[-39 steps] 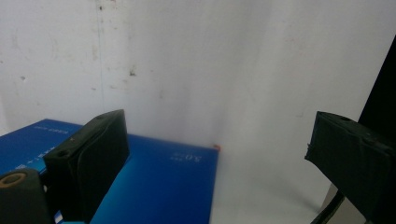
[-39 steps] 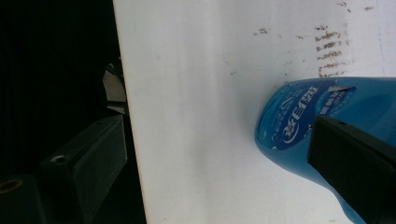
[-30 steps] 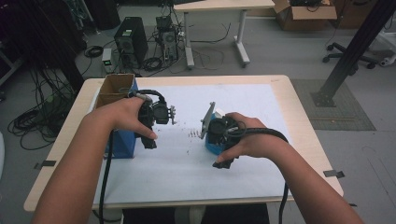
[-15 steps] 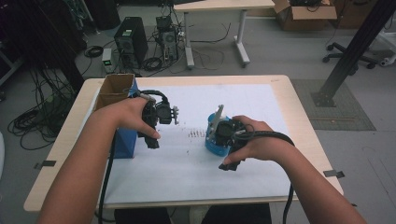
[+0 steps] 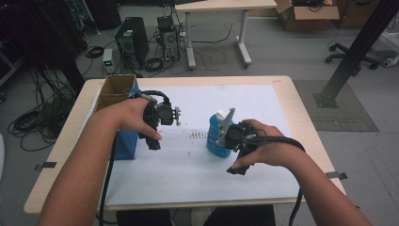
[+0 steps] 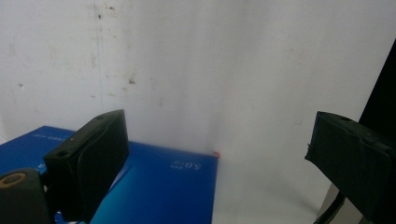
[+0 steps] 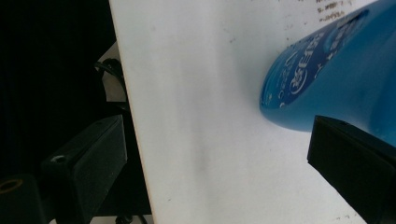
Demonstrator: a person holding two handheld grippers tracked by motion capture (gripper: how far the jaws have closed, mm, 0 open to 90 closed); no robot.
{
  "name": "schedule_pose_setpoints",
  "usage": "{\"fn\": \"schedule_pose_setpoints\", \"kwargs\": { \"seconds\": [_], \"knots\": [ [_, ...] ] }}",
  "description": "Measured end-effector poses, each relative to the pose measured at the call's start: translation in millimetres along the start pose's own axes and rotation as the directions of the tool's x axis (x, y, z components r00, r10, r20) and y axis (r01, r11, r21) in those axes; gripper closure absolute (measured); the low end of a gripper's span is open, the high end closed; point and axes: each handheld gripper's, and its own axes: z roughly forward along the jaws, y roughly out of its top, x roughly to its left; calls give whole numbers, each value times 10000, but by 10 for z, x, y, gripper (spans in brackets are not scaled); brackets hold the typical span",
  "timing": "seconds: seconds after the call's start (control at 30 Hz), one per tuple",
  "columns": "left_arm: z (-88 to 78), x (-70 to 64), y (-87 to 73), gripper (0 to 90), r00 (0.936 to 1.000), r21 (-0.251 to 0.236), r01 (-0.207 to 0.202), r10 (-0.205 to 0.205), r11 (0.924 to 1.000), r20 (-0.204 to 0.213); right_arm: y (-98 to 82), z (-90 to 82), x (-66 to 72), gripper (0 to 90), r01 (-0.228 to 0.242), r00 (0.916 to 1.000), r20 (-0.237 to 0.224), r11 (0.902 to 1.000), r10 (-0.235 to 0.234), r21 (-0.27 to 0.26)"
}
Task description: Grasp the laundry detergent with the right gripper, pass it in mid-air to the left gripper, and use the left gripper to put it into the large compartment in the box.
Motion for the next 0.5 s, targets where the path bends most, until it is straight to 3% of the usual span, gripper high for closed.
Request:
{"fn": "schedule_pose_setpoints", "kwargs": {
  "seconds": [0.5],
  "knots": [
    [-35,-62,-27,58,10000,20,-20,20,10000,-31,-382,90,-47,45,-869,9961,106,9952,874,-461]
  ]
}}
